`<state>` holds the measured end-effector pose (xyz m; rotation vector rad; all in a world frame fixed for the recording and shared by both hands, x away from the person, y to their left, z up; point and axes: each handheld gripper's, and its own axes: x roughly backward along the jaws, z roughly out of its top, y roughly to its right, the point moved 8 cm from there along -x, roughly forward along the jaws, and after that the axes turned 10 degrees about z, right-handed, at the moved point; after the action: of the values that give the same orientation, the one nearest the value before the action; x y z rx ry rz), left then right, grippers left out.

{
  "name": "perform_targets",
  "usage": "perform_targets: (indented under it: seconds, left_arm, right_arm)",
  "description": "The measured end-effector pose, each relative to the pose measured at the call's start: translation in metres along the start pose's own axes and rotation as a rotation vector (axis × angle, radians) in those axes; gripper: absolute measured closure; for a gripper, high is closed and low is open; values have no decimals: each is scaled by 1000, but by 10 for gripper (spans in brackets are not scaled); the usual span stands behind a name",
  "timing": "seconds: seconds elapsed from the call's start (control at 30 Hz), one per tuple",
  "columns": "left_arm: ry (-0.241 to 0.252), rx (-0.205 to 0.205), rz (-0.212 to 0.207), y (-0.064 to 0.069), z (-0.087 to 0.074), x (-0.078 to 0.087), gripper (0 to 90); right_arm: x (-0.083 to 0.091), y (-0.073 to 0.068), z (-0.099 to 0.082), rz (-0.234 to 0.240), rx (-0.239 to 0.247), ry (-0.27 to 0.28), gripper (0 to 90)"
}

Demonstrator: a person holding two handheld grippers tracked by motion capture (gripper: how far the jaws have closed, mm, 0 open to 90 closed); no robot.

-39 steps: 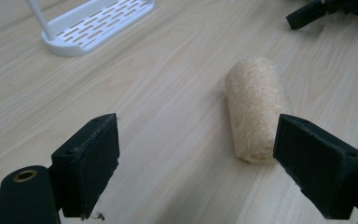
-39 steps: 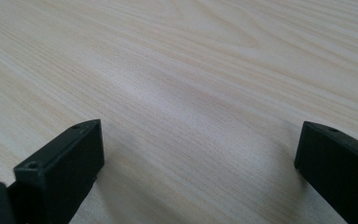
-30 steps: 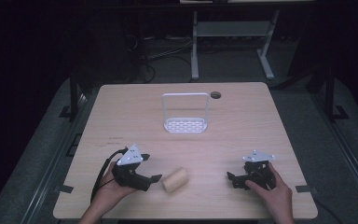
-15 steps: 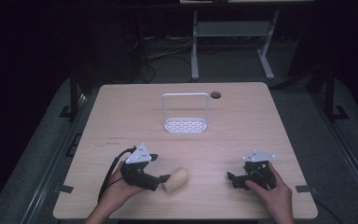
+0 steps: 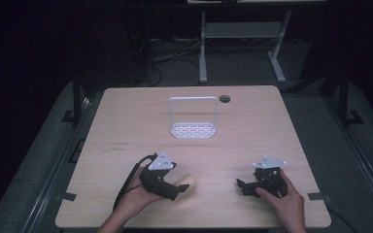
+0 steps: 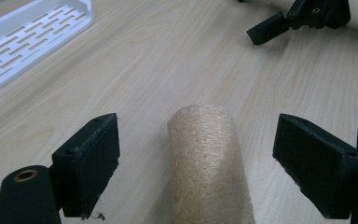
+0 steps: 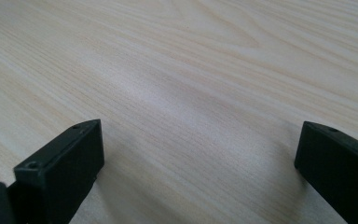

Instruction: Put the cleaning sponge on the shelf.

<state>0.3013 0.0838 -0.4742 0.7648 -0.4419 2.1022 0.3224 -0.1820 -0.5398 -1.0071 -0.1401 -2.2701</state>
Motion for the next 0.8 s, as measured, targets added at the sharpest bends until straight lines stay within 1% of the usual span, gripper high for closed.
perform_targets:
  seconds: [0.13,0.17,0.2,0.3,0.33,0.4,0.43,0.6,0.8]
  left_arm:
    - [-11,-13,-1,2,-1,-4,142]
    - [-15,-11,-2,2,-1,-5,142]
    - [-28,-20,-1,3,-2,-8,142]
    - [-36,-17,0,4,-4,-11,143]
    - [-43,-24,2,4,-6,-13,143]
    - [-49,-25,1,5,-7,-15,143]
    - [-56,-35,2,6,-8,-16,143]
    - [-68,-40,4,8,-11,-19,142]
    - [-107,-55,9,11,-18,-26,143]
  right_arm:
    - [0,0,0,0,0,0,9]
    - [0,0,0,0,0,0,9]
    - [0,0,0,0,0,0,9]
    - [0,0,0,0,0,0,9]
    - [0,0,0,0,0,0,9]
    - [0,0,0,0,0,0,9]
    - [0,0,0,0,0,0,9]
    - [0,0,0,0,0,0,10]
    - [0,0,0,0,0,0,9]
